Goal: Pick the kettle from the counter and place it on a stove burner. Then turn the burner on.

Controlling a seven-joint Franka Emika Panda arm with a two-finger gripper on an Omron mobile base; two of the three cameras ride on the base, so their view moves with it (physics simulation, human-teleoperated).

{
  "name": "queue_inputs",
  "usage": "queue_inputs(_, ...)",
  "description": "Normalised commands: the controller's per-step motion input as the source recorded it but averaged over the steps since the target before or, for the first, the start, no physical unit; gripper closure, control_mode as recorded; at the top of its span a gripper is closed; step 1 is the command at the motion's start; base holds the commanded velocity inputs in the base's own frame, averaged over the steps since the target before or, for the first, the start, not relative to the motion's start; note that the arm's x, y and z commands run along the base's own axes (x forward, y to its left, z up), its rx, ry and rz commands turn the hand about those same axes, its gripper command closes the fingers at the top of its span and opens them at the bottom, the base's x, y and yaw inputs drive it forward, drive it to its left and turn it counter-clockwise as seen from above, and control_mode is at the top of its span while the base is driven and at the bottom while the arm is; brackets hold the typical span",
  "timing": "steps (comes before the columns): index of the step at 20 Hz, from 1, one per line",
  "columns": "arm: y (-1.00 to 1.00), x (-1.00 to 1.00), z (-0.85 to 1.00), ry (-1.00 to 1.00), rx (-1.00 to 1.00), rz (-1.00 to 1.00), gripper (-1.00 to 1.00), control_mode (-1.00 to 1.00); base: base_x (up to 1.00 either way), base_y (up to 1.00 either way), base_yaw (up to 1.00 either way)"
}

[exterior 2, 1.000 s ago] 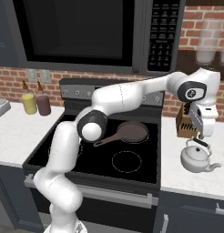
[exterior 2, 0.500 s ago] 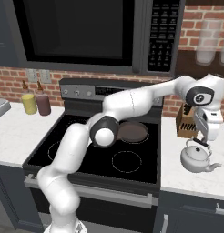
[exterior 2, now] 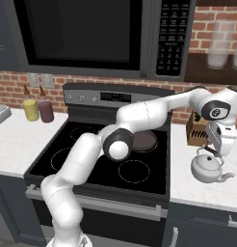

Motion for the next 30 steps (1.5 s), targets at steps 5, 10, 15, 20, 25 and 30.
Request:
queue_inputs(5,0.00,0.00,-0.01,-0.11,-0.09,-0.07,-1.00,-1.00,0.00,0.00,0.00)
queue_inputs(10,0.00,0.00,-0.01,-0.08,-0.04,-0.15,-1.00,-1.00,0.00,0.00,0.00)
queue_inputs(15,0.02,0.00,-0.18,0.00,-0.06,-0.21,-1.00,-1.00,0.00,0.00,0.00)
queue_inputs(20,0.02,0.08,-0.03,0.07,-0.07,-0.22,-1.00,-1.00,0.00,0.00,0.00)
queue_inputs(25,0.00,0.19,0.00,0.15,0.00,-0.13,-1.00,-1.00,0.00,0.00,0.00)
queue_inputs(30,0.00,0.14,-0.10,0.15,0.05,-0.03,-1.00,-1.00,0.00,0.00,0.00)
